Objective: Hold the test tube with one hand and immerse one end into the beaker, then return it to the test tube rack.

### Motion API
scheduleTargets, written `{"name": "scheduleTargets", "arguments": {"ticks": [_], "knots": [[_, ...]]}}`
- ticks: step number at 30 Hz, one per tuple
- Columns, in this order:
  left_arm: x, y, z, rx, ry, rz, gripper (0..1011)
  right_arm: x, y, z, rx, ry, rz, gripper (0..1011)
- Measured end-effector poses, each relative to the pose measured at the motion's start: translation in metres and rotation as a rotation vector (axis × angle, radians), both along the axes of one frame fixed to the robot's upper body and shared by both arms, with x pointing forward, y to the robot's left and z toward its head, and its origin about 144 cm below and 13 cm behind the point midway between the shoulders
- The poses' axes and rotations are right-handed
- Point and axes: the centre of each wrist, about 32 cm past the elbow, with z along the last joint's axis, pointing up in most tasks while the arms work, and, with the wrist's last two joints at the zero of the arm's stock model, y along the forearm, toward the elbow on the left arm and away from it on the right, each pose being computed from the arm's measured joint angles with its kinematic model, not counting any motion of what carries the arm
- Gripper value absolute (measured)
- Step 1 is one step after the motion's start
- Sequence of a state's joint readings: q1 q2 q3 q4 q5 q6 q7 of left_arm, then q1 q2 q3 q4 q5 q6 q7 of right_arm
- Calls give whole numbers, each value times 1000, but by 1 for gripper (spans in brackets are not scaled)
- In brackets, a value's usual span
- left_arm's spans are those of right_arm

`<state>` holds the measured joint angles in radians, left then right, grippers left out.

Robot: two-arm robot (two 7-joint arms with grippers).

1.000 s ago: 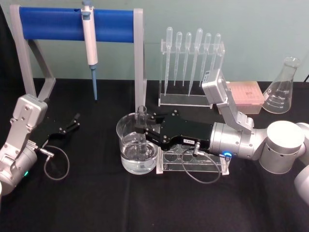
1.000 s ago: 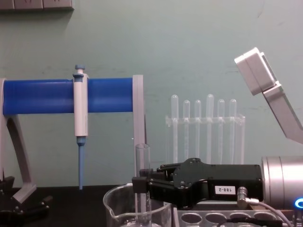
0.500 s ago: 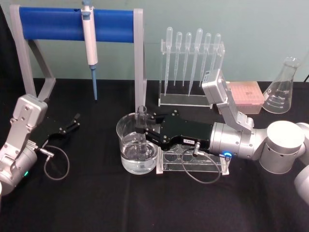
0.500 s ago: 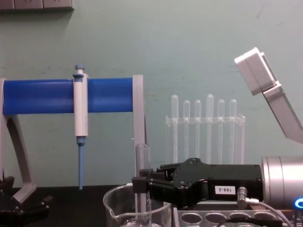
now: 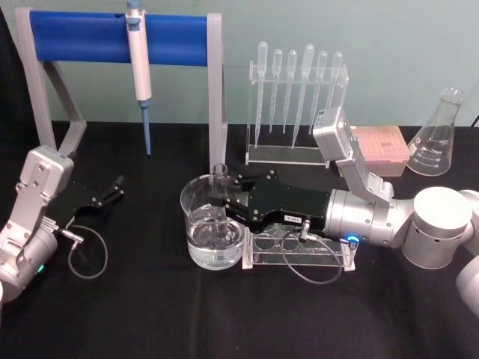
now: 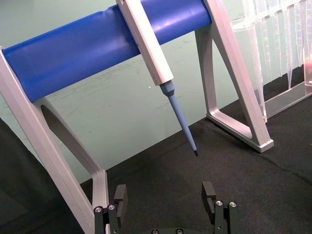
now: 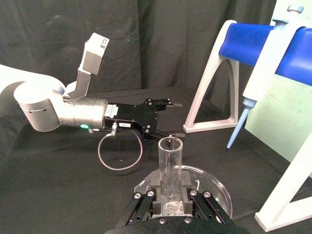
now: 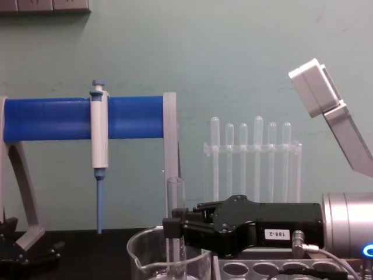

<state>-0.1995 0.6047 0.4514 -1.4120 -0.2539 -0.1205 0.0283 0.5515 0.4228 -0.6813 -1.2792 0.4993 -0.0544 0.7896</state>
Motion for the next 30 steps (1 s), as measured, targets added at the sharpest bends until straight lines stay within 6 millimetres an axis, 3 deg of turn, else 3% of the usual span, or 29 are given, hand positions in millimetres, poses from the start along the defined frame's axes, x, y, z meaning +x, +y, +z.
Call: {"name": "scheduleTargets", "arguments": {"ticks": [30], "knots": [[0, 0, 0, 0, 0, 0, 1000, 0, 0, 0, 0, 0, 0, 233]]}}
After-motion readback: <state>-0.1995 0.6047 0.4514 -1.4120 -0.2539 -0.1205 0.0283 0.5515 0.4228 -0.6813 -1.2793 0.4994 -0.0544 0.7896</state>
